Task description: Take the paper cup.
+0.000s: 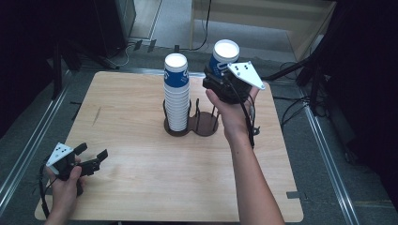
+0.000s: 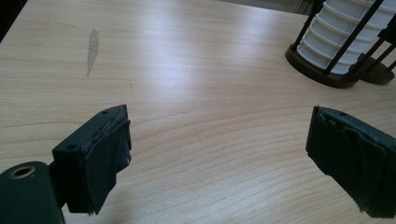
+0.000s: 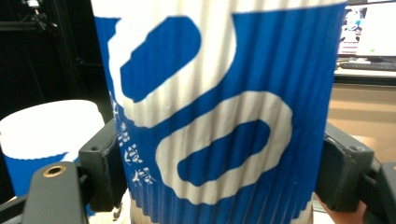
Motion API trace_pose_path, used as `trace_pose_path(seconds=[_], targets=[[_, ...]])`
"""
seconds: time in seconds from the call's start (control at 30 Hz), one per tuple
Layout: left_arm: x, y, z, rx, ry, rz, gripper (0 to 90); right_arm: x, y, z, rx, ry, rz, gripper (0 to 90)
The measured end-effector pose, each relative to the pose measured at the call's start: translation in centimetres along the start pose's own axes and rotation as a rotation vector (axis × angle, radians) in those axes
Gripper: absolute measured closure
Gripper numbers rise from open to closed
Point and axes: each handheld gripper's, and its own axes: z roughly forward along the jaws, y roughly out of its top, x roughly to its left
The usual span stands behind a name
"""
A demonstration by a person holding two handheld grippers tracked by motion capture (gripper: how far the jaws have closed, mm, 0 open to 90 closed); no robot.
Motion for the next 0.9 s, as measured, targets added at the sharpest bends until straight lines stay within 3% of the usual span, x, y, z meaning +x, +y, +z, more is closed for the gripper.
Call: trace_pose_path(seconds=[0.9], targets=[[0.0, 0.0, 0.0, 0.003, 0.003, 0.002, 7.4, -4.3, -2.9, -2.7, 0.023, -0.081, 0.012, 19.1]])
